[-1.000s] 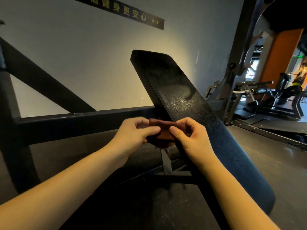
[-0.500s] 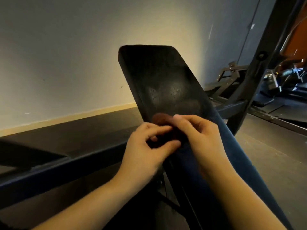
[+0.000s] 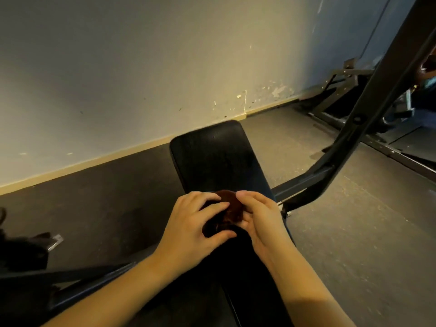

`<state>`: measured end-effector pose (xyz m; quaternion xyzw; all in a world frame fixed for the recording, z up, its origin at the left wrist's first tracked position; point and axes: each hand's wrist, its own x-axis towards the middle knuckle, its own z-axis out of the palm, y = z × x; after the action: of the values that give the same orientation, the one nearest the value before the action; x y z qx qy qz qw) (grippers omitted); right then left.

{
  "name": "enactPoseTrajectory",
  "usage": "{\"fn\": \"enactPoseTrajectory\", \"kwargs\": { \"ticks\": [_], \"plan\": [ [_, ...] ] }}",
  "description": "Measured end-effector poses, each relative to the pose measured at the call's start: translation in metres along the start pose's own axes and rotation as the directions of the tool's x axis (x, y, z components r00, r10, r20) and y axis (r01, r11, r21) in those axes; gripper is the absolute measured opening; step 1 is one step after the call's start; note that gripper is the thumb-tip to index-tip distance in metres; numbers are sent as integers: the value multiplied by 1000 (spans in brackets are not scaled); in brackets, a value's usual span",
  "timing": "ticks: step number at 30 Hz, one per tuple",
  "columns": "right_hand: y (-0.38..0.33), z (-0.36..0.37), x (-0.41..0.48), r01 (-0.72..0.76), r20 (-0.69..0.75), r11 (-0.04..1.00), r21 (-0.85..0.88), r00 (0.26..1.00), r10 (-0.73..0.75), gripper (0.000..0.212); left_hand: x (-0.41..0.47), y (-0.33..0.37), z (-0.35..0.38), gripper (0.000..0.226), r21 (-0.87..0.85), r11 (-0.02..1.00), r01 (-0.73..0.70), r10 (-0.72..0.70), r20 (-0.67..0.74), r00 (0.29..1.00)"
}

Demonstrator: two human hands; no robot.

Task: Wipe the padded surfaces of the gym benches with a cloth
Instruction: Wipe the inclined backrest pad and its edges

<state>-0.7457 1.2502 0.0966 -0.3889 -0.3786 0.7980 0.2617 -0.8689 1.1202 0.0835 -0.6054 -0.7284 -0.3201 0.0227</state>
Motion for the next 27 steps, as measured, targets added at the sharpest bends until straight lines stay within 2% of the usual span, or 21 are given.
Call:
{"fn": "enactPoseTrajectory", "kwargs": {
  "ticks": [4, 8, 12, 17, 20, 24, 27],
  "plan": [
    [-44, 29, -1, -150, 106, 988, 45, 984, 144, 30, 35, 8, -29, 55, 81, 994, 77, -74, -37, 997],
    [-63, 58, 24, -160, 133, 985, -62, 977, 167, 32, 67, -21, -47, 30, -202, 953, 226, -246, -81, 966],
    [-62, 87, 68, -101, 71, 972, -215, 990, 118, 27, 107, -77, -60, 11, -530, 753, 390, -438, 39, 898],
    [-49, 117, 136, -20, -155, 917, -399, 987, -46, 18, 169, -165, -73, 10, -628, 608, 486, -522, 144, 841],
    [-48, 118, 172, 19, -176, 786, -618, 971, -162, 27, 209, -211, -77, 11, -606, 589, 535, -517, 227, 825],
    [-50, 112, 218, -33, -252, 554, -832, 912, -325, 59, 262, -257, -72, 19, -539, 646, 540, -420, 340, 841],
    [-53, 117, 248, -96, -266, 411, -907, 886, -380, 90, 290, -282, -51, 21, -459, 678, 574, -343, 492, 800]
  ]
}}
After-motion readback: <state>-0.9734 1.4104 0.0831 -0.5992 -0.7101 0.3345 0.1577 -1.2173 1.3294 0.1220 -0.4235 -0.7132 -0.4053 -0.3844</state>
